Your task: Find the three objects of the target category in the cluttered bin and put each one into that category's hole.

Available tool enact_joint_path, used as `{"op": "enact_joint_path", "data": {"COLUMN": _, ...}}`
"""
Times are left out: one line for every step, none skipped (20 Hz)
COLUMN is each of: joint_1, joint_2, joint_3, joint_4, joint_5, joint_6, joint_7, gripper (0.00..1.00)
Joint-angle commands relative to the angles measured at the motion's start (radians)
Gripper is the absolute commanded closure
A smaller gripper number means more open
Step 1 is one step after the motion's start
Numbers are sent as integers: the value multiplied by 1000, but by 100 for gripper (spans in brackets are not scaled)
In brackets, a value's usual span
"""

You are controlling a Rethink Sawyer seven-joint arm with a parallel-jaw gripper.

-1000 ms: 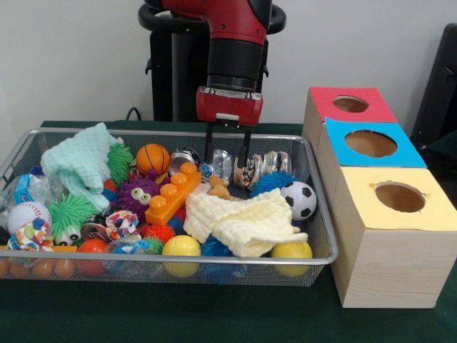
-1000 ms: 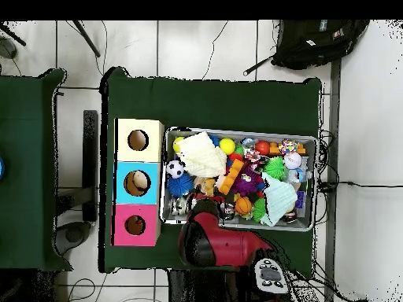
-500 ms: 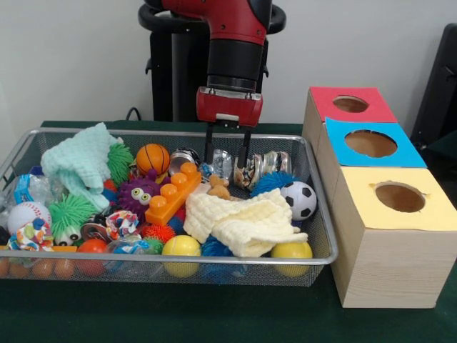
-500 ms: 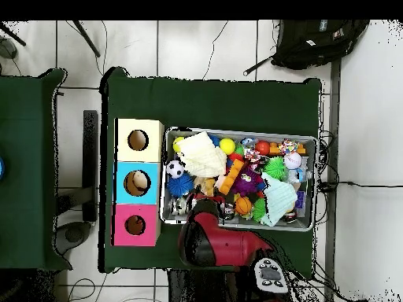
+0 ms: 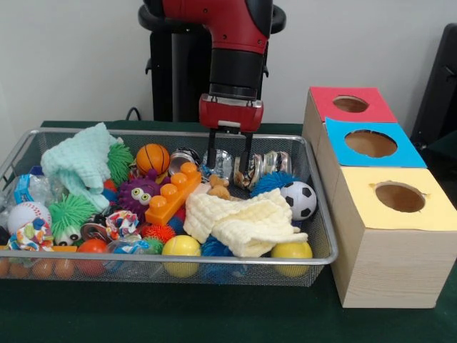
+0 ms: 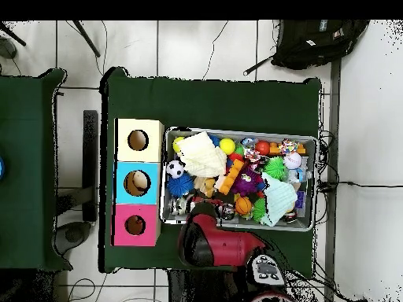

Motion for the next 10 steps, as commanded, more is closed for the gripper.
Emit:
{"op": "enact_joint_path", "data": {"joint_1": 10, "joint_2": 73, "joint_3": 25, "joint_4": -104, "joint_5": 76, "joint_6": -47, "joint_7": 173, "gripper": 0}}
{"op": "enact_joint_path", "data": {"joint_1": 10, "joint_2": 75, "joint_3": 26, "joint_4": -106, "joint_5": 76, "joint_6": -45, "joint_7": 172, "gripper": 0}}
{"op": "enact_joint_path", "data": {"joint_1": 9, "joint_2": 73, "joint_3": 27, "joint_4": -108, "joint_5": 76, "joint_6": -38, "joint_7": 170, "gripper": 0}}
{"op": "enact_joint_path", "data": {"joint_1": 8, "joint_2": 72, "joint_3": 28, "joint_4": -109, "joint_5": 77, "joint_6": -31, "joint_7": 168, "gripper": 0}}
{"op": "enact_joint_path", "data": {"joint_1": 8, "joint_2": 71, "joint_3": 30, "joint_4": -110, "joint_5": 76, "joint_6": -27, "joint_7": 167, "gripper": 0}}
{"op": "enact_joint_path", "data": {"joint_1": 8, "joint_2": 71, "joint_3": 30, "joint_4": -112, "joint_5": 76, "joint_6": -21, "joint_7": 164, "gripper": 0}}
{"op": "enact_joint_path", "data": {"joint_1": 8, "joint_2": 71, "joint_3": 31, "joint_4": -114, "joint_5": 77, "joint_6": -15, "joint_7": 162, "gripper": 0}}
{"op": "enact_joint_path", "data": {"joint_1": 9, "joint_2": 71, "joint_3": 31, "joint_4": -116, "joint_5": 78, "joint_6": -8, "joint_7": 159, "gripper": 0}}
{"op": "enact_joint_path", "data": {"joint_1": 10, "joint_2": 73, "joint_3": 29, "joint_4": -120, "joint_5": 79, "joint_6": 0, "joint_7": 154, "gripper": 0}}
{"op": "enact_joint_path", "data": {"joint_1": 10, "joint_2": 74, "joint_3": 29, "joint_4": -122, "joint_5": 79, "joint_6": 2, "joint_7": 153, "gripper": 0}}
